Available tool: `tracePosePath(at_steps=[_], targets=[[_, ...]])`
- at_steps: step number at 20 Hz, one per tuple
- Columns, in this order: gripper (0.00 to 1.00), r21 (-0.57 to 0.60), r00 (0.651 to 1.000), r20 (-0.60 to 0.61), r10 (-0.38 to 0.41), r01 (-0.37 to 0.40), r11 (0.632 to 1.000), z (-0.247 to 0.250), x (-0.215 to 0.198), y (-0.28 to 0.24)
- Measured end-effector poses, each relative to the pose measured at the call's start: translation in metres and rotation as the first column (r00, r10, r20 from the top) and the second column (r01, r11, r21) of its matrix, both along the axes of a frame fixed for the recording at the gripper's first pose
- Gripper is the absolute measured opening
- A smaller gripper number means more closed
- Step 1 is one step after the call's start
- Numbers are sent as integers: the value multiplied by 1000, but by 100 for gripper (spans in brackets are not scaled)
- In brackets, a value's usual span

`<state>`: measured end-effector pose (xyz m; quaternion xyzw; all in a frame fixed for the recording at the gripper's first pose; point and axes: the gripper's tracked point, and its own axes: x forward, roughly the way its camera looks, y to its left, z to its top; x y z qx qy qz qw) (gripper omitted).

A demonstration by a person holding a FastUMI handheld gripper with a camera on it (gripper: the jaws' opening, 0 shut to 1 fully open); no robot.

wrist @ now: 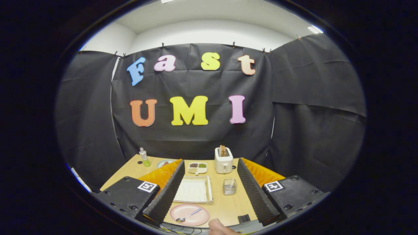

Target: Take the plate from the dish rack, then take the spoon from the basket and place it into the plate.

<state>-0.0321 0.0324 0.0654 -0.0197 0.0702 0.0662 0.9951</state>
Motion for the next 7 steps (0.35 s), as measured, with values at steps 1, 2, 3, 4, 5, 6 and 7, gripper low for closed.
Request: tracePosePath(at_steps=[1, 2, 3, 4, 5, 6, 7], targets=[[100, 3, 1000, -2, -3, 3, 1000, 0, -2, 0], [100, 4, 1000, -1, -4, 4, 1000, 2, -2, 1], [100, 4, 1000, 5, -5, 5, 1000, 4, -4, 0], [100, 2, 1000, 10, -11, 11, 1000, 5, -4, -1], [100, 3, 1000, 13, -15, 15, 1000, 7, -6, -3], [100, 6, 1000, 13, -17, 17, 1000, 6, -7, -2], [100, 7, 1000, 11, -23, 23, 1000, 7, -8, -3]])
